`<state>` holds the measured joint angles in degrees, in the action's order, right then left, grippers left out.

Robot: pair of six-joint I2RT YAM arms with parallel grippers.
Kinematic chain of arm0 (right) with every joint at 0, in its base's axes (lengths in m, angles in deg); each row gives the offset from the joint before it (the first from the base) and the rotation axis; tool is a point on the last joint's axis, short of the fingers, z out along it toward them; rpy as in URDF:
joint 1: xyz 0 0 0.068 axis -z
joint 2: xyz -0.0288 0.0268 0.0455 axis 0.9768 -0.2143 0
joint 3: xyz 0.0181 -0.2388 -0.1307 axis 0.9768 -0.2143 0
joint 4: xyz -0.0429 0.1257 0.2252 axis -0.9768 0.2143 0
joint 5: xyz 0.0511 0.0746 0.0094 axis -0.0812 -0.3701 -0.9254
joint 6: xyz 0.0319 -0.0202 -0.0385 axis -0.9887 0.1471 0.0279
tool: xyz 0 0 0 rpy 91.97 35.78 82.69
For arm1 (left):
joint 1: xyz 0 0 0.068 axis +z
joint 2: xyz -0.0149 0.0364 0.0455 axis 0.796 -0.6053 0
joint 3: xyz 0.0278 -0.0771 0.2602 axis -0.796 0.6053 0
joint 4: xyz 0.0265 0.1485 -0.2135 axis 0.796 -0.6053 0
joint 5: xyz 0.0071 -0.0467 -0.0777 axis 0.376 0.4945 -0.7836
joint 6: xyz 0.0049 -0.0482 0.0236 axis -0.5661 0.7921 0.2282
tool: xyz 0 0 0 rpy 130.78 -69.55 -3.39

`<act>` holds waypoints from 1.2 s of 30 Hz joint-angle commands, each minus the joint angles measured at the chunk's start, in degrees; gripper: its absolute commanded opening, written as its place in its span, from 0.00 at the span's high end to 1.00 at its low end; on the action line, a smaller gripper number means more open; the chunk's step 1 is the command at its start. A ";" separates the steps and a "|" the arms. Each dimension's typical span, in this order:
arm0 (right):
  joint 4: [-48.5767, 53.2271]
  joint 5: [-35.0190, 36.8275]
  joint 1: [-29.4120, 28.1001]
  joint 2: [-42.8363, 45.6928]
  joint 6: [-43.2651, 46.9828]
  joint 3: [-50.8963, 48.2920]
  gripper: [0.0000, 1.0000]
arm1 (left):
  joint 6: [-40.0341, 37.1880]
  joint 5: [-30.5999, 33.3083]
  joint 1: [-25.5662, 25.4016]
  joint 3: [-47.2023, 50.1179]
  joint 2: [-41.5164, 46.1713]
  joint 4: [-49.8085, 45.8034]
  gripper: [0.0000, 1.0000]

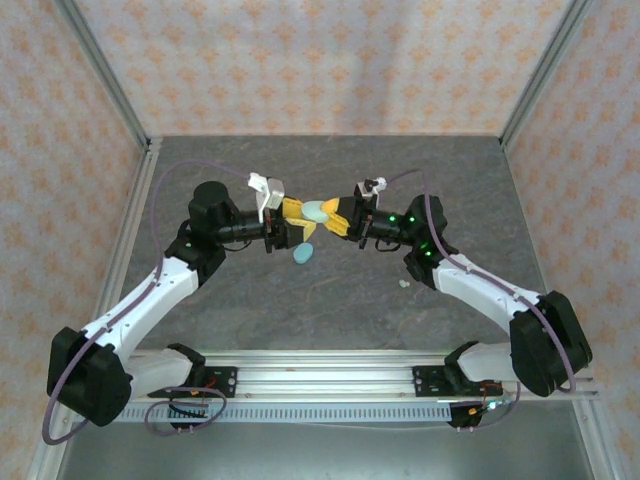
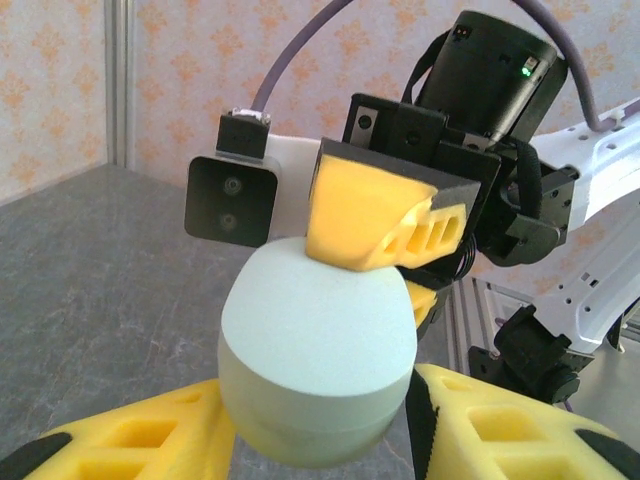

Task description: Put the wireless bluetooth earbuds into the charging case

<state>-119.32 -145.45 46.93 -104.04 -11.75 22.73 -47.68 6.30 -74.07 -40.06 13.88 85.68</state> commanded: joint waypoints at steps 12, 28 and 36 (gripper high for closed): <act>-10.44 -1.40 -1.48 -1.60 -4.08 -1.41 0.89 | -0.02 -2.00 0.20 -2.18 -0.56 2.91 0.51; -4.75 -1.75 -3.45 -0.11 0.04 -1.10 0.89 | -0.79 -3.24 0.22 -3.13 -0.76 1.51 0.65; -2.26 -1.85 -3.52 0.05 1.52 -0.93 0.89 | -2.07 -3.59 0.21 -3.10 0.31 -0.71 0.72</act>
<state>-122.80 -145.30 45.03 -104.89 -12.62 21.53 -49.03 3.67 -74.01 -40.41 13.37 84.37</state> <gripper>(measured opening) 0.213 0.354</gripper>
